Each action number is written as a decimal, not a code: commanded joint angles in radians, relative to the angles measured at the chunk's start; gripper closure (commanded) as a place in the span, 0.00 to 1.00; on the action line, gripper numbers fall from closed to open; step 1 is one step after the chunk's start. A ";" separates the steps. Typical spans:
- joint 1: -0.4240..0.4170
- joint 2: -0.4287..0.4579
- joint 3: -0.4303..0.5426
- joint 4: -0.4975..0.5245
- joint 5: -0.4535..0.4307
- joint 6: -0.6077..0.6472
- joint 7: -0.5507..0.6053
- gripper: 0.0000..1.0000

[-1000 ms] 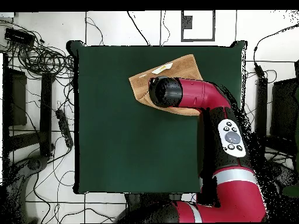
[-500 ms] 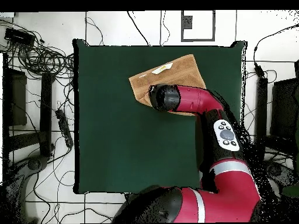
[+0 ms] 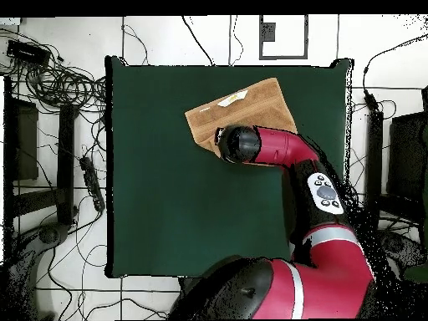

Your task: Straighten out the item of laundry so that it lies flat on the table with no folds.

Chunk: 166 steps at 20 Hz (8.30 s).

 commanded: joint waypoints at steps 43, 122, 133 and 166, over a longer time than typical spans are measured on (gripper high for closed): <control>0.093 -0.396 0.022 0.524 0.109 0.022 0.147 0.00; 0.120 0.241 0.133 -0.511 -0.019 0.178 -0.144 0.00; 0.111 0.223 0.153 -0.498 -0.031 0.127 -0.156 0.00; 0.033 -0.374 -0.005 0.430 -0.093 -0.057 0.101 0.00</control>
